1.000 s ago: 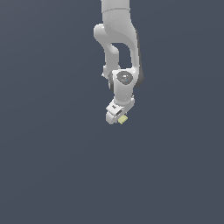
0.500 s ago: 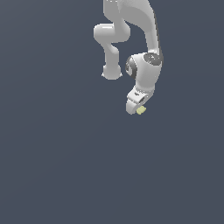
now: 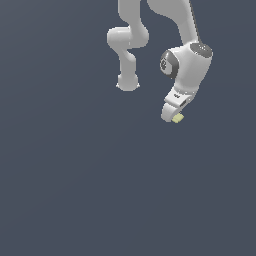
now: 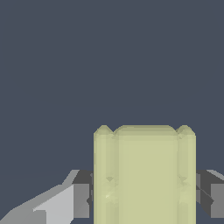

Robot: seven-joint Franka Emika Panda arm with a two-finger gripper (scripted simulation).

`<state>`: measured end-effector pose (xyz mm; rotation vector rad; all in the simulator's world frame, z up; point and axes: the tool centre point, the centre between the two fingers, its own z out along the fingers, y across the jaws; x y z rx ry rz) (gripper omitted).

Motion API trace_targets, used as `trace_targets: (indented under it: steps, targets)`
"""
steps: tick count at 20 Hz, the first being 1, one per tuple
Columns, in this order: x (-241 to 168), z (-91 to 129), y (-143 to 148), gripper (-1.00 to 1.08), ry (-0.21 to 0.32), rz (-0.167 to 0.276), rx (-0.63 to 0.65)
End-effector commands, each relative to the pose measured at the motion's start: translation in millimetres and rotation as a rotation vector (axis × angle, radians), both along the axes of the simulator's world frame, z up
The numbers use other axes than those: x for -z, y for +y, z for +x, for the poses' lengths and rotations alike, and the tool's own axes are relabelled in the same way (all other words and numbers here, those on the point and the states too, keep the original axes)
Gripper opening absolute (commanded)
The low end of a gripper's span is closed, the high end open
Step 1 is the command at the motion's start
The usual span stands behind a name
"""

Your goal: Pick up the object and move it to a goal position.

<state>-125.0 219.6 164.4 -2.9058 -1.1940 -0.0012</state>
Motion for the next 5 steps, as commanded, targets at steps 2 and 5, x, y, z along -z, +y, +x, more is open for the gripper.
trace_targets:
  steps: [2,5]
  targets:
    - [-6.3,-0.1,8.7,-1.00,0.001,0.000,0.002]
    - [-6.7,0.9,9.4,-1.00,0.001,0.000,0.003]
